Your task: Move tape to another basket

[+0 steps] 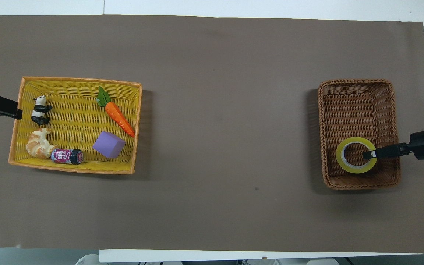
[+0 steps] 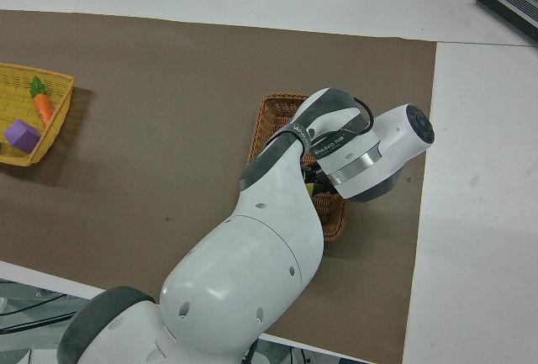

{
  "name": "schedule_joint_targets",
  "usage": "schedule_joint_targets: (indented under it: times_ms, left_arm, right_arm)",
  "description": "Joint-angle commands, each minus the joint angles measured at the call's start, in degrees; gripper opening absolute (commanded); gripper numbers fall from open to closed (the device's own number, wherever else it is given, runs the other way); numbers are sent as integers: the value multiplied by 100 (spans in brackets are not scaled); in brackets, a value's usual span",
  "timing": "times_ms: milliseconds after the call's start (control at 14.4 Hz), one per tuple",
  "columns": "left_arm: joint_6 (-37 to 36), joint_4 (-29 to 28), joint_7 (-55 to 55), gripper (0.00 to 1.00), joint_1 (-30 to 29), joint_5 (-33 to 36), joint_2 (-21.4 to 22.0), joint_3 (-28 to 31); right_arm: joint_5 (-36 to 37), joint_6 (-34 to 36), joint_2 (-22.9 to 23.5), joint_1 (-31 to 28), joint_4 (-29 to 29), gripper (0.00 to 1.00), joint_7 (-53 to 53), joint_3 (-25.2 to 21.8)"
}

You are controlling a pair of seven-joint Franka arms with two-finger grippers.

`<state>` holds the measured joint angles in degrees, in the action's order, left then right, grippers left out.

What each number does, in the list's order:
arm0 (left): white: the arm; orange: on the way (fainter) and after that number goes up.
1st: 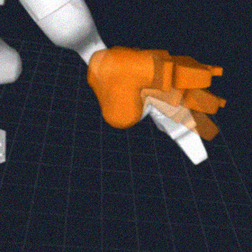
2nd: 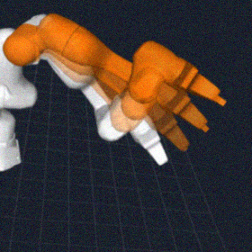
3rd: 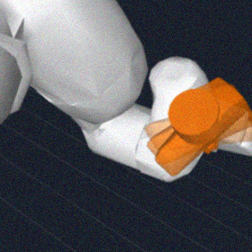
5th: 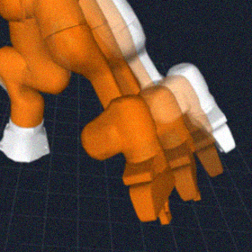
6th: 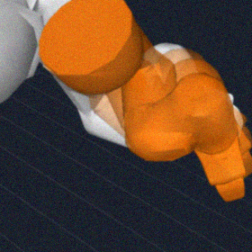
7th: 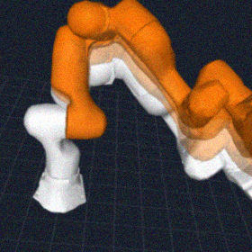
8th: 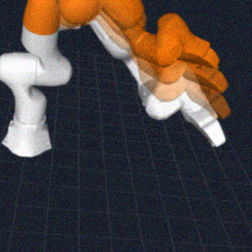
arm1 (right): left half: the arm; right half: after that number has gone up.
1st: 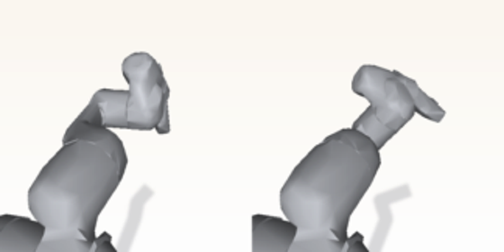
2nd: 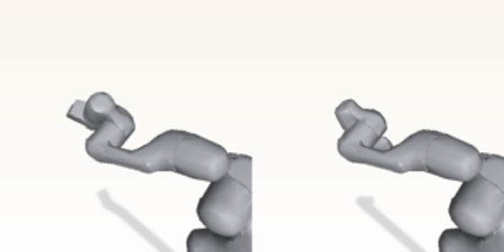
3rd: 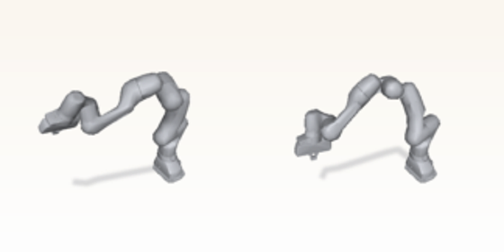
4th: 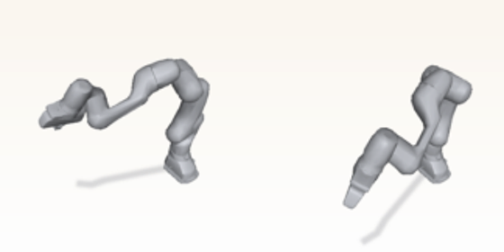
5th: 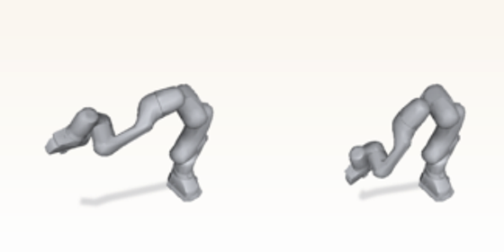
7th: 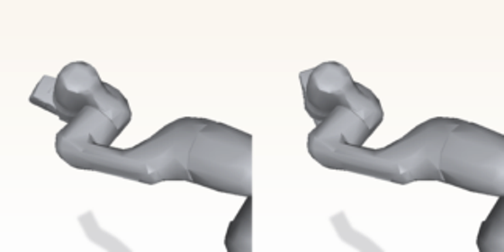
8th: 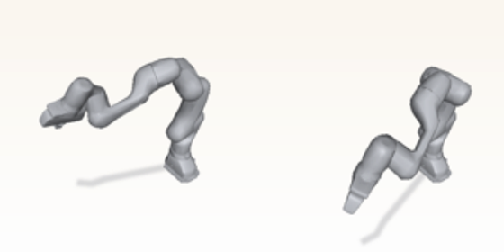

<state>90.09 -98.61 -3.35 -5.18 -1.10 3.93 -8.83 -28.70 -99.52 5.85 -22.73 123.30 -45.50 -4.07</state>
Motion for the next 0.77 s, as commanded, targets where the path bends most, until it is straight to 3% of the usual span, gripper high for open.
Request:
schedule_joint_targets:
  times_ms: [0,348,697]
  left_arm:
    - [-176,88,-52,99,-18,75,-59,-276]
    - [-106,-70,-43,99,25,75,-68,-286]
    - [-27,-167,-26,99,140,110,2,-180]
  right_arm:
    - [277,28,-67,-38,-236,100,-99,64]
    - [952,99,-452,391,-763,100,14,109]
    - [2043,440,-1085,1094,-1299,100,1418,109]
